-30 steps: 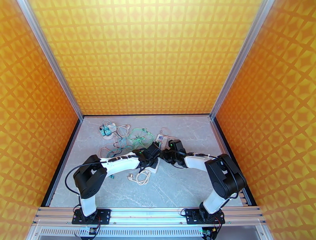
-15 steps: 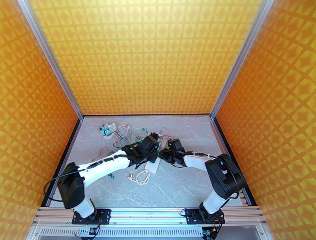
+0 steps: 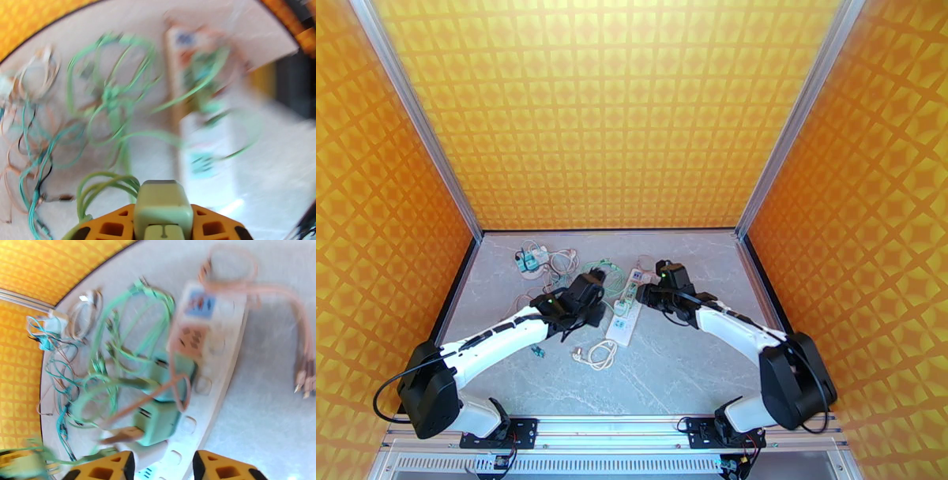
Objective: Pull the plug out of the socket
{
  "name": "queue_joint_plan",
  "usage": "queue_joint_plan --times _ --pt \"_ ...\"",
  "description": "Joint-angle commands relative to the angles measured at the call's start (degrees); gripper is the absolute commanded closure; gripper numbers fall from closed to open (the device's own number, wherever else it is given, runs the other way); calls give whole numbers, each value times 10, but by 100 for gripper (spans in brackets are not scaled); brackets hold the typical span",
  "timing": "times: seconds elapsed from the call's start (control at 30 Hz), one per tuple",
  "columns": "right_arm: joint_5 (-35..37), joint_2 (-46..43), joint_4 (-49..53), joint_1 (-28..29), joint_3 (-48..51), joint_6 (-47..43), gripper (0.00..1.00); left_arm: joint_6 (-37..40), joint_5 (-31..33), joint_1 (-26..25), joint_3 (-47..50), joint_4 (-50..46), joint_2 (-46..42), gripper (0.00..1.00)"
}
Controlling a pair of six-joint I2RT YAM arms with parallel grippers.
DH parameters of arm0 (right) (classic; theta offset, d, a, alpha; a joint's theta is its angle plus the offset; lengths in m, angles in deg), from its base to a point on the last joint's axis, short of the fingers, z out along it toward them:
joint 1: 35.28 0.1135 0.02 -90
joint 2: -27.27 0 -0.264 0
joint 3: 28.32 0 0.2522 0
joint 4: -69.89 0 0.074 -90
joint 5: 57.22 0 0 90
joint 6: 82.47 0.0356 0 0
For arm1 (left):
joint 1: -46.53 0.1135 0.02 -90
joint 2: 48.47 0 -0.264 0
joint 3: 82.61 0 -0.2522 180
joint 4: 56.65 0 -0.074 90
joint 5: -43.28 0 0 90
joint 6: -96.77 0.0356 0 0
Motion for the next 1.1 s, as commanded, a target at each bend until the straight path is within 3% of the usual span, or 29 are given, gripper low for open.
queue_joint_plan --times 0.0,0.37,0.7,0.73,0.9,1.07 --pt "35 -21 42 -3 3 -18 54 43 7 17 31 7 -31 82" --pt "52 -67 44 -3 49 0 53 47 -23 51 79 22 25 82" --pt "49 -74 47 -3 60 3 53 -20 -123 50 89 70 75 74" --pt "49 -74 47 -2 60 4 53 -21 -124 50 87 69 77 71" --pt "46 -78 47 -3 61 -2 52 -23 -124 50 69 43 75 36" --pt "59 -88 70 -2 47 -24 51 -26 -123 69 38 12 51 21"
